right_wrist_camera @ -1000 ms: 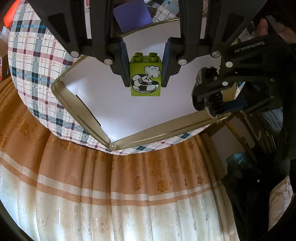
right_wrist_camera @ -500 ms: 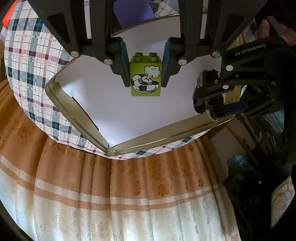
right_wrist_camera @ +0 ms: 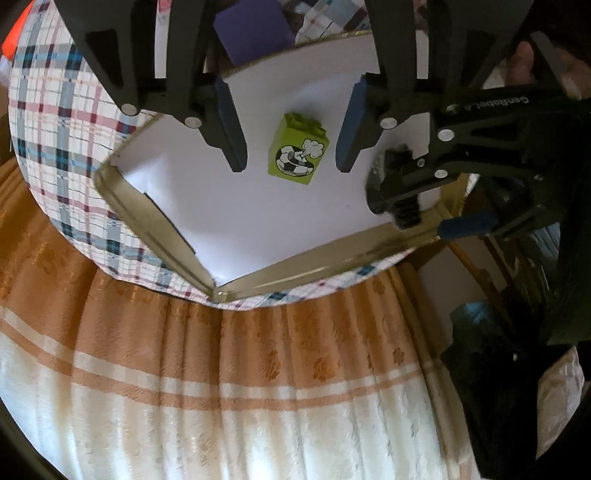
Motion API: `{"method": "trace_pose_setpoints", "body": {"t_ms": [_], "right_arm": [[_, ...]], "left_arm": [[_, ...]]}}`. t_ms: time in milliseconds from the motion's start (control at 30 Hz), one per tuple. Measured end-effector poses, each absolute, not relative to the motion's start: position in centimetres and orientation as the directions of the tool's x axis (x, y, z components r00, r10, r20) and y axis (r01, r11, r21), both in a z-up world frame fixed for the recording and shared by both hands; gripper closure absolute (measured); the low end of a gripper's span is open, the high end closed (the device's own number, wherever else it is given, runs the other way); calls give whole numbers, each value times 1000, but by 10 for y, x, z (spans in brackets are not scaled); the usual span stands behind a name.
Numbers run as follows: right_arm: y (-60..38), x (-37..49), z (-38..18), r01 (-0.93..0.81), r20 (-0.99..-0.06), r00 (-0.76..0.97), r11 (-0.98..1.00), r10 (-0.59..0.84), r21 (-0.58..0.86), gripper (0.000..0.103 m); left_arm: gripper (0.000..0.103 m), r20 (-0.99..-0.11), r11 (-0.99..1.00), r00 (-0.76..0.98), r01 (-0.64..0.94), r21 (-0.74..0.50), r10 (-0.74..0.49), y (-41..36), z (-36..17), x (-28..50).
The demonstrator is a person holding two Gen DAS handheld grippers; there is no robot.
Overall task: Organize rigid objects
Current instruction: 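Lower both items onto the tray paper and open both grippers, then withdraw both grippers from the tray back toward the remaining items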
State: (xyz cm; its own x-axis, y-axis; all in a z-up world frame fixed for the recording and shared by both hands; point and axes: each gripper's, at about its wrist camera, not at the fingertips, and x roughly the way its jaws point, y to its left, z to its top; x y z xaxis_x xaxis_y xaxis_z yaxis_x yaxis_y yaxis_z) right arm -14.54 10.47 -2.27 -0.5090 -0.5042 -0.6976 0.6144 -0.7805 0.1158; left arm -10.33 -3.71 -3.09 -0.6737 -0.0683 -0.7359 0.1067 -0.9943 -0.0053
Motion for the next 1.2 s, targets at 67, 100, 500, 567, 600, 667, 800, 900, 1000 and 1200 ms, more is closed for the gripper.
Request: {"method": "trace_pose_setpoints", "body": {"t_ms": [67, 100, 500, 567, 600, 667, 800, 900, 1000, 1200], "right_arm": [[112, -140, -16, 604, -688, -522, -788, -504, 119, 44], [115, -137, -14, 603, -685, -524, -788, -506, 121, 44], [156, -108, 5, 540, -644, -572, -824, -508, 171, 36], [158, -104, 5, 535, -639, -577, -827, -508, 174, 36], [158, -103, 5, 535, -638, -577, -827, -509, 176, 36], [159, -101, 4, 531, -637, -573, -826, -515, 189, 36], [160, -98, 1, 530, -637, -571, -825, -517, 195, 36], [162, -95, 0, 528, -635, -573, -826, -519, 199, 36], [163, -94, 0, 524, -634, -573, -827, -520, 205, 36], [165, -92, 2, 521, -630, -579, -829, -518, 202, 36]], "left_arm": [[21, -729, -995, -683, 97, -23, -49, -34, -26, -98], [21, -725, -996, -688, 89, -26, -43, -32, -23, -95], [16, -704, -997, -710, 49, -52, 2, -12, -15, -73], [16, -700, -997, -714, 60, -53, -6, -15, -14, -70], [16, -700, -996, -714, 64, -54, -8, -16, -14, -69], [16, -703, -996, -711, 69, -57, -9, -18, -15, -67], [7, -701, -995, -713, 76, -59, -13, -19, -15, -63], [5, -697, -996, -717, 76, -54, -17, -17, -14, -62], [5, -697, -996, -717, 71, -49, -16, -15, -13, -60], [1, -694, -996, -720, 71, -47, -19, -14, -12, -59]]}}
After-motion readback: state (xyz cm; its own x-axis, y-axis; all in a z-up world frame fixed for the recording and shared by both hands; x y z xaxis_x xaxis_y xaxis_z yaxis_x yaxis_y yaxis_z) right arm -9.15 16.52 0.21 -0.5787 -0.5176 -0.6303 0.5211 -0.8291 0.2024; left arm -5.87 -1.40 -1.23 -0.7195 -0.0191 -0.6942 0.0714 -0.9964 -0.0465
